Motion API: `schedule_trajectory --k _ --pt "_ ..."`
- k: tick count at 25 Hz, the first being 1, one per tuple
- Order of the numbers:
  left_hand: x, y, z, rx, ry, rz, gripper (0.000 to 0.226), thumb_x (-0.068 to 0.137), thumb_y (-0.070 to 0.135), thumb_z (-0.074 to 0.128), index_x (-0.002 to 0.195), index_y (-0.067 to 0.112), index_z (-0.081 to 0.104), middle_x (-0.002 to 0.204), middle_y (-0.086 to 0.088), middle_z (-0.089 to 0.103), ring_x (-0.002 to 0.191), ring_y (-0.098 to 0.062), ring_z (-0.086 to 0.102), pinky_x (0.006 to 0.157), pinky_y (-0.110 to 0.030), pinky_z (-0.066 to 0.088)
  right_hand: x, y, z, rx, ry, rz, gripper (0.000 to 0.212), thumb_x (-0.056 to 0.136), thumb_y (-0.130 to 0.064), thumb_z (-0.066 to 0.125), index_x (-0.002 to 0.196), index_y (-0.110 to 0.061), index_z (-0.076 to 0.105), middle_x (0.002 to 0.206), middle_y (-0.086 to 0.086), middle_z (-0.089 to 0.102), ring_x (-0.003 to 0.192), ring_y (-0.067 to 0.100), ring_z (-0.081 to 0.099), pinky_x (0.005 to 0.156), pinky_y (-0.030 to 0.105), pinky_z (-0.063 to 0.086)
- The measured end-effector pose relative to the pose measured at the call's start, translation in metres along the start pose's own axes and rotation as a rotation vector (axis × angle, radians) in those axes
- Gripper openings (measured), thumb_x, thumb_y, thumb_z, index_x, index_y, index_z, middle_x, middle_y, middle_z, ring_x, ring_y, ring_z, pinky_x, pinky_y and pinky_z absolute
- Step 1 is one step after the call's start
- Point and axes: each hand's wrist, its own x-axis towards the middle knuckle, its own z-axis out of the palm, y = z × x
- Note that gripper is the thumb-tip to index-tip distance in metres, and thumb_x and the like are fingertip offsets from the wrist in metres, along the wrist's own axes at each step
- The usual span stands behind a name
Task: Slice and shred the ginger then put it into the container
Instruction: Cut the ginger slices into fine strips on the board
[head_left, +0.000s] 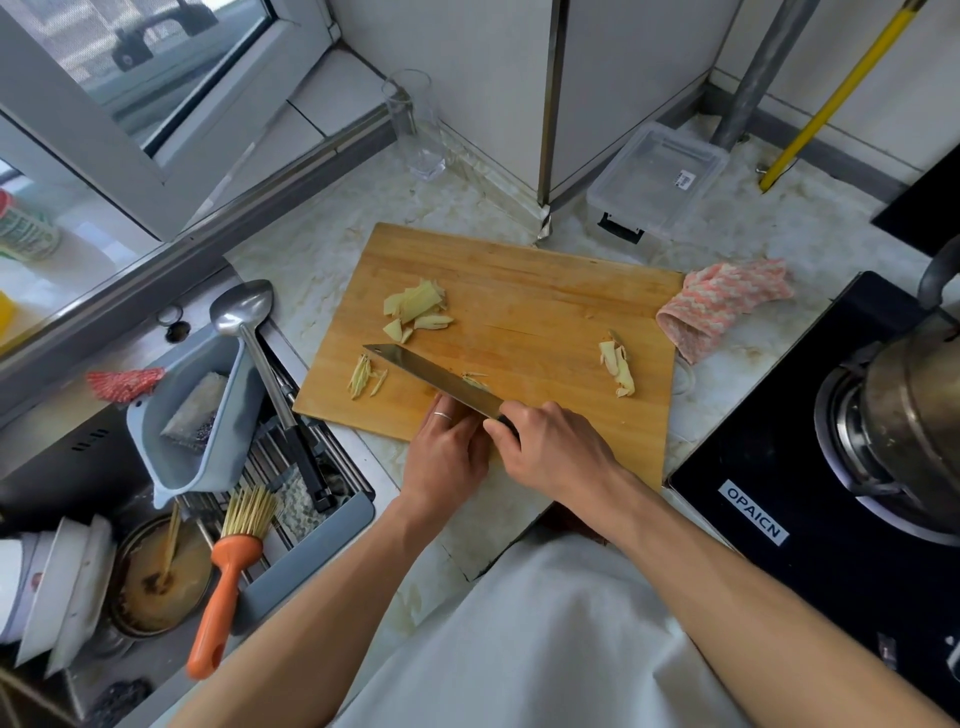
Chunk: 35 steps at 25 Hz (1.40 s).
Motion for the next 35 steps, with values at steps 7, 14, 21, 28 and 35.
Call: schedule_trajectory --k 7,14,21,28,35 --pt "-0.002 0.005 -0.001 0.033 0.015 -0.007 0.028 0.085 0.013 0.049 0.091 0.005 0.076 0.109 -0.015 0.066 0.099 -0.037 0.065 0.072 -0.033 0.053 -0.012 0.003 -0.004 -0.041 -0.015 -0.012 0.039 0.105 -0.046 0.040 0.108 -0.013 0.060 0.093 0.017 0.068 0.085 0.042 0.064 0.061 0.035 0.037" --pt "-0.001 0.004 0.000 0.044 0.008 -0.012 0.022 0.083 0.006 0.053 0.086 0.003 0.074 0.108 -0.014 0.065 0.098 -0.035 0.064 0.072 -0.034 0.051 -0.006 0.007 0.006 -0.057 0.006 -0.037 0.039 0.105 -0.047 0.037 0.106 -0.014 0.058 0.087 0.015 0.069 0.080 0.040 0.066 0.058 0.034 0.036" --pt "-0.005 0.001 0.004 0.054 -0.003 -0.045 0.032 0.084 0.013 0.046 0.086 0.003 0.076 0.096 -0.014 0.070 0.100 -0.036 0.063 0.074 -0.024 0.045 -0.011 0.002 -0.001 -0.049 -0.018 -0.056 0.039 0.105 -0.046 0.037 0.104 -0.013 0.057 0.094 0.017 0.069 0.085 0.042 0.065 0.061 0.035 0.037" --pt "-0.004 0.003 0.003 0.053 -0.016 -0.062 0.033 0.085 0.015 0.045 0.088 0.003 0.075 0.102 -0.016 0.067 0.099 -0.037 0.065 0.069 -0.032 0.053 -0.006 0.005 0.005 -0.093 0.003 -0.067 0.038 0.106 -0.046 0.036 0.106 -0.014 0.056 0.093 0.016 0.070 0.084 0.041 0.066 0.060 0.034 0.035" --pt "-0.003 0.006 0.003 0.046 -0.009 -0.039 0.034 0.083 0.014 0.045 0.089 0.002 0.075 0.101 -0.016 0.069 0.100 -0.039 0.065 0.071 -0.031 0.052 -0.011 0.006 0.002 -0.064 -0.003 -0.061 0.039 0.105 -0.047 0.038 0.107 -0.013 0.059 0.094 0.016 0.070 0.086 0.041 0.065 0.061 0.035 0.036"
